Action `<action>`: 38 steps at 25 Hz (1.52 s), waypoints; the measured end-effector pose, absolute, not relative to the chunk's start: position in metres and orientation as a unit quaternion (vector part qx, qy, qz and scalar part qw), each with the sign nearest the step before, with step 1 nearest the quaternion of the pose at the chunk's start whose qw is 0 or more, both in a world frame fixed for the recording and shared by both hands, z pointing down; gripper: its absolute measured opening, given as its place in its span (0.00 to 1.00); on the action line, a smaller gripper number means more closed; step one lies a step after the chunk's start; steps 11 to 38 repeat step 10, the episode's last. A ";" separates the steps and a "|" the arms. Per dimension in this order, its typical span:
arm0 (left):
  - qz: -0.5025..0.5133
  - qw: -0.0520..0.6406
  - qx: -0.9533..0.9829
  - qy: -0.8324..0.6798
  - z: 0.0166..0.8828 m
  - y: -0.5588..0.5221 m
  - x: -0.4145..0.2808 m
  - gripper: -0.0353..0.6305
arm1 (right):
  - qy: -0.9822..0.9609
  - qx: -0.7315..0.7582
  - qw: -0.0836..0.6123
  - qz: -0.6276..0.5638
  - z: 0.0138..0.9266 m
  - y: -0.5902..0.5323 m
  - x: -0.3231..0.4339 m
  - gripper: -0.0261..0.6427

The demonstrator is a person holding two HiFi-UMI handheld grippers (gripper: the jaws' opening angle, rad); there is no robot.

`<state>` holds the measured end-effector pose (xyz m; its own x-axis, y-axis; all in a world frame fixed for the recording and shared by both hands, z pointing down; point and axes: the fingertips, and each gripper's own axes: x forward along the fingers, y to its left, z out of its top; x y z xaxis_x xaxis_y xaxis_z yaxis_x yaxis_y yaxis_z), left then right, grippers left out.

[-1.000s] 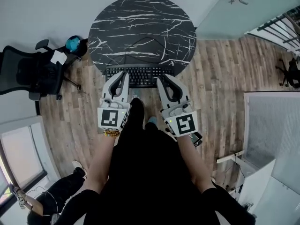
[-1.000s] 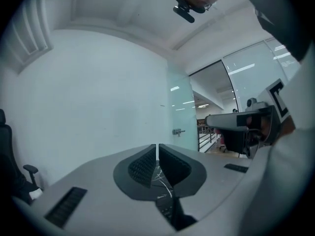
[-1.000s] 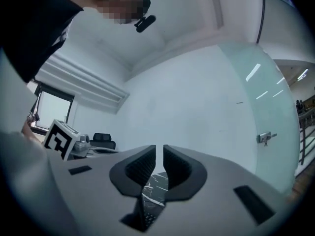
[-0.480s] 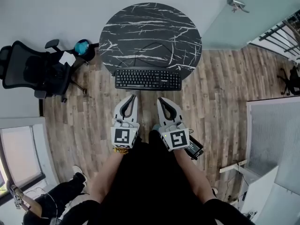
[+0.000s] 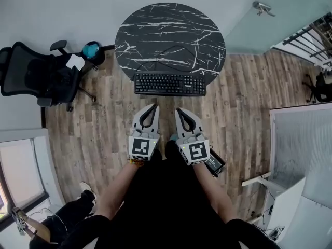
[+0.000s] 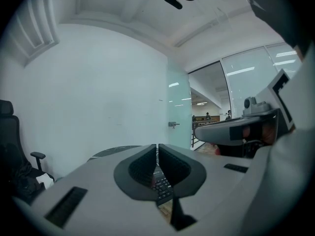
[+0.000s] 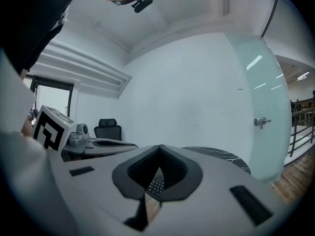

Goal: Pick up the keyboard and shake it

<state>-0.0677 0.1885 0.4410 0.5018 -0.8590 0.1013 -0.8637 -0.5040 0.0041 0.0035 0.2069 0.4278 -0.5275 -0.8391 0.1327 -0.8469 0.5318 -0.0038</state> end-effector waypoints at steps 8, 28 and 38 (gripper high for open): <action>0.044 0.034 0.868 -0.493 0.444 0.184 -0.073 0.09 | -0.883 0.462 0.062 0.047 0.432 0.199 -0.004 0.08; 0.045 0.035 0.868 -0.493 0.444 0.183 -0.072 0.09 | -0.883 0.463 0.061 0.050 0.432 0.196 -0.003 0.08; 0.045 0.035 0.868 -0.493 0.444 0.183 -0.072 0.09 | -0.883 0.463 0.061 0.050 0.432 0.196 -0.003 0.08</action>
